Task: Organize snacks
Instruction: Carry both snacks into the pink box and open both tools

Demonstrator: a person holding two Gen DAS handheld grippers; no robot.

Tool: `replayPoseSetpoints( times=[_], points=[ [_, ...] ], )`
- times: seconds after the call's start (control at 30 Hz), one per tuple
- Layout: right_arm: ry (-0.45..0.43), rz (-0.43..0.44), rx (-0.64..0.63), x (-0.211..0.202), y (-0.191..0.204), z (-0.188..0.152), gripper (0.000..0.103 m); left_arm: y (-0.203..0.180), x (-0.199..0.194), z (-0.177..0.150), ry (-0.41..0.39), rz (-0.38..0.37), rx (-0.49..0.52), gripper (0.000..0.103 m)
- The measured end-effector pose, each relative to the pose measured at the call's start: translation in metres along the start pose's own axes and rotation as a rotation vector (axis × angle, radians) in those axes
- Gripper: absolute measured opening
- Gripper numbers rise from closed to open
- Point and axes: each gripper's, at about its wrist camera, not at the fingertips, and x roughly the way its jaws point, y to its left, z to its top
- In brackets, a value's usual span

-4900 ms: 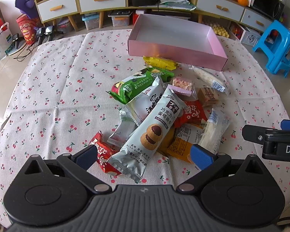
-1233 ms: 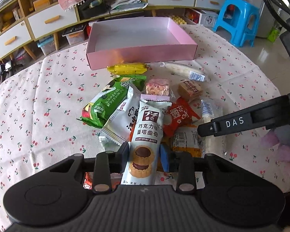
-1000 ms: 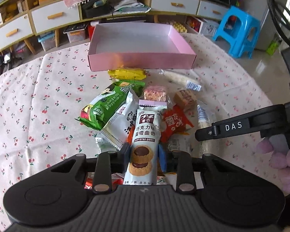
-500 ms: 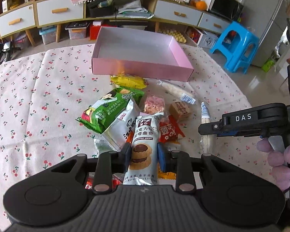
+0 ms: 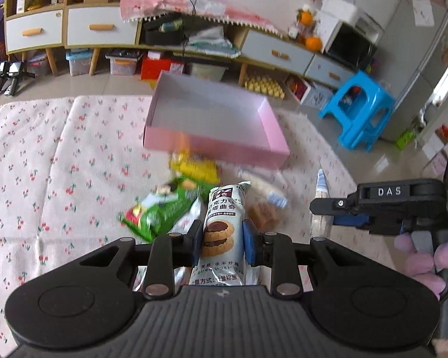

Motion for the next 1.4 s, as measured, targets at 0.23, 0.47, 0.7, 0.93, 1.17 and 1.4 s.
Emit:
replayPoseSetpoints(
  times=[0.23, 0.47, 0.7, 0.93, 1.17, 1.4],
  points=[
    [-0.070, 0.040, 0.056, -0.006, 0.004, 0.022, 0.033, 0.004, 0.009, 0.019, -0.046, -0.002, -0.064, 0.025],
    [-0.112, 0.096, 0.074, 0.004, 0.013, 0.045, 0.033, 0.014, 0.031, 0.039, -0.061, 0.010, -0.127, 0.025],
    [-0.114, 0.118, 0.053, 0.025, 0.018, 0.068, 0.033, 0.016, 0.054, 0.058, -0.065, 0.012, -0.086, 0.025],
    [-0.129, 0.120, 0.074, 0.054, 0.010, 0.099, 0.033, 0.014, 0.093, 0.080, -0.049, 0.058, -0.016, 0.025],
    [-0.128, 0.121, 0.032, 0.089, 0.008, 0.118, 0.033, 0.012, 0.125, 0.109, -0.053, 0.139, 0.036, 0.026],
    [-0.137, 0.116, -0.041, 0.118, 0.004, 0.134, 0.033, 0.015, 0.151, 0.120, -0.058, 0.241, 0.093, 0.026]
  ],
)
